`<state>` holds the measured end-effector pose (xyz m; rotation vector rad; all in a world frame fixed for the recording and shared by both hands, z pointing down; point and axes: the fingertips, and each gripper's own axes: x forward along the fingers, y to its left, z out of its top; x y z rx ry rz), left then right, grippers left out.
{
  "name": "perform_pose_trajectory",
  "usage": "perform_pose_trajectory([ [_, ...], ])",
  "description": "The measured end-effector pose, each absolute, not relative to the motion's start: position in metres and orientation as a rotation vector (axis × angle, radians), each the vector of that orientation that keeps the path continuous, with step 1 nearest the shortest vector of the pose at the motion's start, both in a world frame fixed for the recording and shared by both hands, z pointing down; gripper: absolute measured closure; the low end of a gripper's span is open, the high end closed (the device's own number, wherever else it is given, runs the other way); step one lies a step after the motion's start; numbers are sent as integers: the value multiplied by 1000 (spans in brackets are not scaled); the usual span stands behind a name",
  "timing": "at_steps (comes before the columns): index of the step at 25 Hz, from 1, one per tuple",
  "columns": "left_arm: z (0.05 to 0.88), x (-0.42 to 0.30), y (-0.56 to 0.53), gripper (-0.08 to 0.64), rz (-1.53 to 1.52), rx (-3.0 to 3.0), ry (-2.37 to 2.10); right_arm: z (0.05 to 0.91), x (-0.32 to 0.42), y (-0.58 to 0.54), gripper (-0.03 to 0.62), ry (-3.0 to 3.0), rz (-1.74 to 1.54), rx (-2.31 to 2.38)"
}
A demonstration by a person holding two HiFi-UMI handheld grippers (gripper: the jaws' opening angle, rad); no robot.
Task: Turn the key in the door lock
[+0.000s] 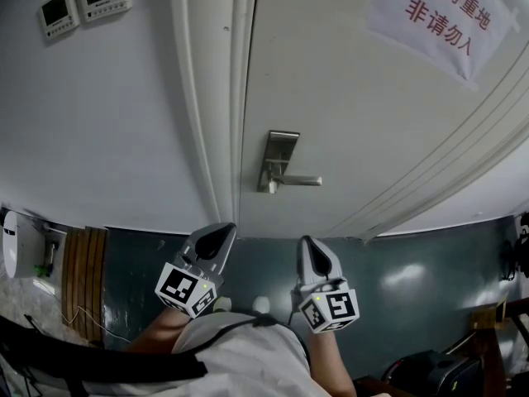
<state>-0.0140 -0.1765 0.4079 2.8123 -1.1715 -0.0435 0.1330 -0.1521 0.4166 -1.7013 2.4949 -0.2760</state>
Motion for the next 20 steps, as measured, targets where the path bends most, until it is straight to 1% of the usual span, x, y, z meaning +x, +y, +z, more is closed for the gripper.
perform_pose_trajectory([
  [9, 408, -12, -182, 555, -42, 2819, -1156, 412, 123, -162, 584, 2512, -279, -1662],
  [20, 411, -15, -188, 555, -27, 2819, -1144, 428, 112, -172, 584, 2548, -303, -1681],
])
